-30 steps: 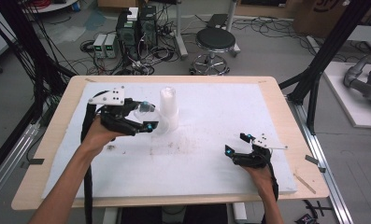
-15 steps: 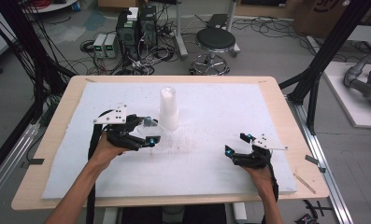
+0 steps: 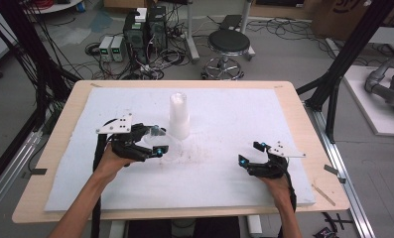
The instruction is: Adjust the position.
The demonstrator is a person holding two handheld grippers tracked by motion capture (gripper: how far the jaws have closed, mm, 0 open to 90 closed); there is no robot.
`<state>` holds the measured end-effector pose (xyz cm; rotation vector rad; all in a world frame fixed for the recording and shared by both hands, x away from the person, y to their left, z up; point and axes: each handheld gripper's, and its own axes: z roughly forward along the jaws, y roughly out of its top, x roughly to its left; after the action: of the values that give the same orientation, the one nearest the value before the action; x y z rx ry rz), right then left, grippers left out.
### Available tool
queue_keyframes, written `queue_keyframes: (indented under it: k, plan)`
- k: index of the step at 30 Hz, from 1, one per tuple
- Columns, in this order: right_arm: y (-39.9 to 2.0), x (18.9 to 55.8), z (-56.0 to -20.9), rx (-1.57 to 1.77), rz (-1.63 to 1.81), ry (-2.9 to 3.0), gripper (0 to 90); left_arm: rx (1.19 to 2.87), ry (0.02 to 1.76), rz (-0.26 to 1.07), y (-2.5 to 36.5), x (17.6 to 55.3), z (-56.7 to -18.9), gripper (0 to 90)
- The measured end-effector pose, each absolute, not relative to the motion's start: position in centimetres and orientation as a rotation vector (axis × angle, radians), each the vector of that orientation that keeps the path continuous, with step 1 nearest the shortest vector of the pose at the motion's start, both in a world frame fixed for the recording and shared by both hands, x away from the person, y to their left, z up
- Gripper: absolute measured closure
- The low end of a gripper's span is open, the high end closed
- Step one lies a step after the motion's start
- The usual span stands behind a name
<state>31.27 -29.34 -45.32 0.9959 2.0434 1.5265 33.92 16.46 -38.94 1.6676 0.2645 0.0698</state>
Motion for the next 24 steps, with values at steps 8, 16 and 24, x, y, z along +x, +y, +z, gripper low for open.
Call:
queue_keyframes:
  k: [8,16,24]
  plan:
    - [-28.0,31.2,-42.7,0.807,1.658,2.146,14.8,1.658,0.262,0.056,16.4,33.8,-38.8,36.5]
    - [-26.4,31.5,-39.6,0.628,1.757,2.229,14.8,1.635,0.252,0.045,16.4,33.6,-38.6,36.5]
    - [-24.7,32.1,-38.1,0.516,1.79,2.299,14.8,1.629,0.241,0.03,15.8,33.4,-38.3,36.5]
